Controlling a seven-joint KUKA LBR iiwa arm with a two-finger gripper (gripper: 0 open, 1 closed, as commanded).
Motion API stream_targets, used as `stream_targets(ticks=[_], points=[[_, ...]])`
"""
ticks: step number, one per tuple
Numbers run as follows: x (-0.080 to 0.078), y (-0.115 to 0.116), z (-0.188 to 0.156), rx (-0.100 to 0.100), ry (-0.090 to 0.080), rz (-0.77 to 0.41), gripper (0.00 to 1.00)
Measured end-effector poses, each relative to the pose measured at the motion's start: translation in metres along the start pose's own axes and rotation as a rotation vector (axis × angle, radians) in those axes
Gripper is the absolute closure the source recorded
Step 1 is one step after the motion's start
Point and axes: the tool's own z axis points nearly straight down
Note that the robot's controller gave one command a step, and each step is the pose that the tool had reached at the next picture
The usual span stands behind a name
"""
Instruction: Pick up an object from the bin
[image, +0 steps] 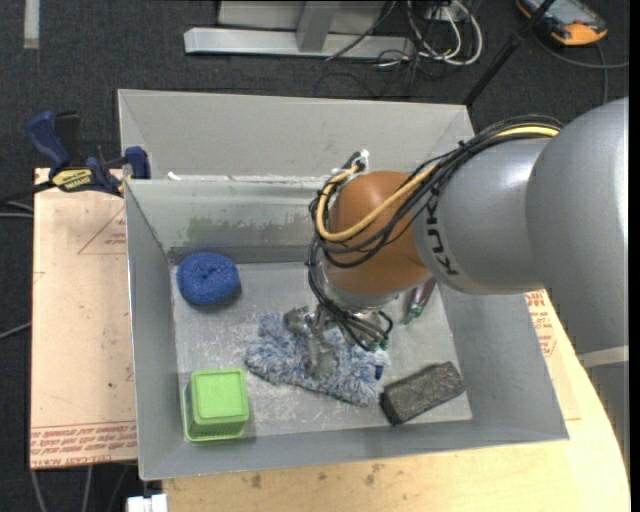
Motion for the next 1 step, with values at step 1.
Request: stream_targets(ticks=[1], points=[[0.0000, 0.0000, 0.0000, 0.000, 0.000, 0.000, 1.00]])
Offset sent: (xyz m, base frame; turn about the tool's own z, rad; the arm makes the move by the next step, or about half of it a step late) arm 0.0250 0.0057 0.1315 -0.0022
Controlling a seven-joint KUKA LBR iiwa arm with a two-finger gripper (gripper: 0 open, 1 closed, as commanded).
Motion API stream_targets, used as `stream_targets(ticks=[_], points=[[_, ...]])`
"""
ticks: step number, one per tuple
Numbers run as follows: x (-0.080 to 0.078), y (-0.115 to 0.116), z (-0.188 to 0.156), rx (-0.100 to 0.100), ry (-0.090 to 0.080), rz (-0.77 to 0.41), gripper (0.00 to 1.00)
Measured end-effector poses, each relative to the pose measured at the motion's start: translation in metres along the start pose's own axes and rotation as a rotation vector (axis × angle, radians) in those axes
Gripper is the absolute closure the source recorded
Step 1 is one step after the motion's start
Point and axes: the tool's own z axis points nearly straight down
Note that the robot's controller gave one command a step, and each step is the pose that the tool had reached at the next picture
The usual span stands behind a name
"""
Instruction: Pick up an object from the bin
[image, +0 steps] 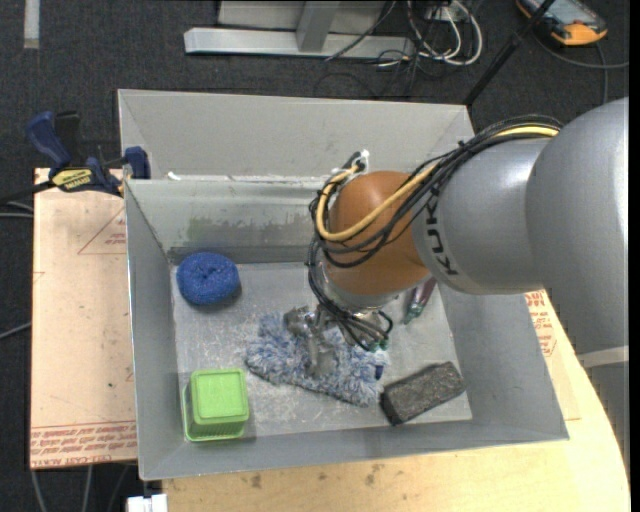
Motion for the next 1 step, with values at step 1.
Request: stream_targets(ticks=[1], points=[[-0.0266, -0.0018, -0.1317, 0.003, -0.003, 0.000, 1.00]])
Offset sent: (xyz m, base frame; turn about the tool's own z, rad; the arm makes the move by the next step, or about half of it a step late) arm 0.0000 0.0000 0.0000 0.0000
